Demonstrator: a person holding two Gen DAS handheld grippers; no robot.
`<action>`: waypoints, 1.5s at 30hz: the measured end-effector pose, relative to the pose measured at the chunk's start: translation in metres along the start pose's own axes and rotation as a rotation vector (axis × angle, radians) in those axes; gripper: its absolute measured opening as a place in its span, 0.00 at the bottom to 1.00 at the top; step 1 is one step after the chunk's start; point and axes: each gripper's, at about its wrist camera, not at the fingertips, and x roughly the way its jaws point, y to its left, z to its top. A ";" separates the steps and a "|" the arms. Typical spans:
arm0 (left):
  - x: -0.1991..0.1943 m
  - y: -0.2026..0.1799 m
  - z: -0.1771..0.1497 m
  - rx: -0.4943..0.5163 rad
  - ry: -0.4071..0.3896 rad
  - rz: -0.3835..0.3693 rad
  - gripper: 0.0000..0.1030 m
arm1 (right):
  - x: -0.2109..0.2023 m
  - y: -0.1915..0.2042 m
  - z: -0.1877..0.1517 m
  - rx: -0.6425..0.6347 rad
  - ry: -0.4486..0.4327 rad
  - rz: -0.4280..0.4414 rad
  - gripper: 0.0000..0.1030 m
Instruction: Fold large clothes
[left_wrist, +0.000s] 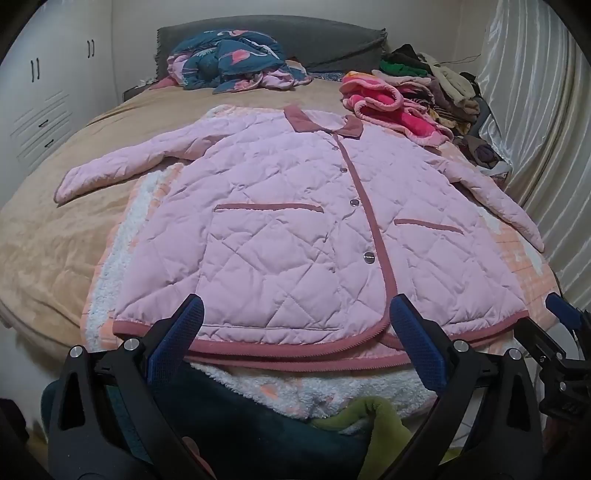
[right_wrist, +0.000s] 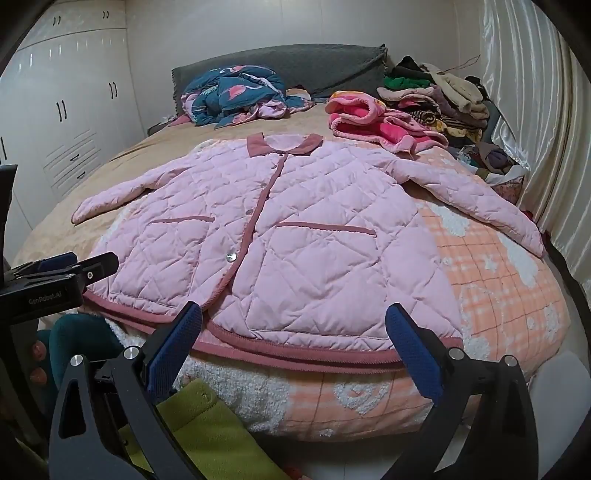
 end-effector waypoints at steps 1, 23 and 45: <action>0.000 0.000 0.000 0.000 -0.001 0.001 0.91 | 0.000 0.000 0.000 0.000 0.000 -0.001 0.96; -0.006 0.001 0.000 0.002 -0.010 0.005 0.91 | -0.001 0.002 0.001 0.002 -0.005 -0.003 0.96; -0.007 0.001 0.000 0.005 -0.012 0.006 0.91 | 0.000 -0.003 0.003 0.001 -0.006 0.006 0.96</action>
